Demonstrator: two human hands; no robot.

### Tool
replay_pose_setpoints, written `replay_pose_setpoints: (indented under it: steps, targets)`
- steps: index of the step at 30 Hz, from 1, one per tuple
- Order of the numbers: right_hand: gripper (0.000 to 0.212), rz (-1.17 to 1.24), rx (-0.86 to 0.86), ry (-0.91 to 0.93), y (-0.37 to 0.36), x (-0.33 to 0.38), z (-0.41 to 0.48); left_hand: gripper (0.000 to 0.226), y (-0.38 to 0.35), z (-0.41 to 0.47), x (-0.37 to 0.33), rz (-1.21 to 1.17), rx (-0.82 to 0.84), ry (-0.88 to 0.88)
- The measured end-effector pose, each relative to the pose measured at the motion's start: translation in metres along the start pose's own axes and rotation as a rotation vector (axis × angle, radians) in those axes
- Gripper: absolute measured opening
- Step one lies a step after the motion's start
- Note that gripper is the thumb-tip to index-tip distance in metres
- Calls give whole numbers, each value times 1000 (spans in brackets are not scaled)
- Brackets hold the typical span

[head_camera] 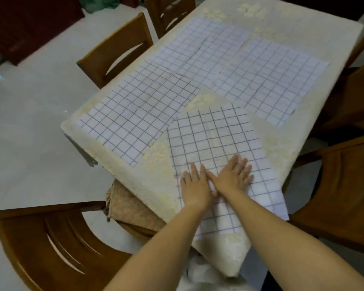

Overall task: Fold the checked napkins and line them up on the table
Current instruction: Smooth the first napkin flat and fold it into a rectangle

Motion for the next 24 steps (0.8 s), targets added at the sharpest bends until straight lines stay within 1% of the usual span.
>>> replay_pose_setpoints:
  steps: [3, 5, 6, 8, 10, 12, 13, 15, 17, 18, 19, 21, 22, 24]
  targets:
    - [135, -38, 29, 13, 2, -17, 6, 80, 3, -5, 1, -85, -177, -57]
    - [137, -75, 53, 58, 4, -25, 10, 71, 15, 4, 16, -128, -294, -68]
    - [137, -83, 64, 74, 5, -27, 11, 70, 23, 13, 25, -145, -318, -59]
    - [136, -90, 68, 86, 5, -29, 11, 82, 40, 35, 43, -161, -288, -14]
    - [136, -97, 70, 87, 4, -30, 11, 98, 54, 55, 56, -174, -187, 58]
    - [135, -101, 79, 94, 4, -32, 12, 104, 58, 67, 61, -222, -114, 106]
    - [135, -105, 82, 98, 4, -33, 12, 103, 57, 69, 61, -240, -117, 107]
    - [135, -110, 90, 103, 4, -34, 13, 90, 52, 67, 55, -226, -179, 69]
    - [135, -107, 96, 104, 5, -34, 12, 71, 47, 64, 47, -214, -271, -11]
    - [135, -107, 98, 104, 6, -33, 12, 60, 44, 64, 44, -256, -323, -61]
    - [135, -109, 99, 103, 6, -32, 11, 50, 43, 63, 41, -343, -372, -112]
    - [136, -108, 107, 96, 8, -30, 12, 38, 44, 60, 31, -651, -441, -159]
    - [136, -106, 112, 94, 8, -29, 12, 39, 47, 58, 27, -843, -468, -130]
    - [136, -105, 119, 93, 9, -28, 12, 55, 54, 62, 25, -1196, -458, 38]
Point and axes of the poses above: each hand's wrist, its own z-axis towards the middle knuckle, its own y-axis out of the back of the hand, x = y × z, the point moved 1 cm from there along z, towards the middle knuckle, and after that the axes turned 6 degrees about x, right-handed, at the moved point
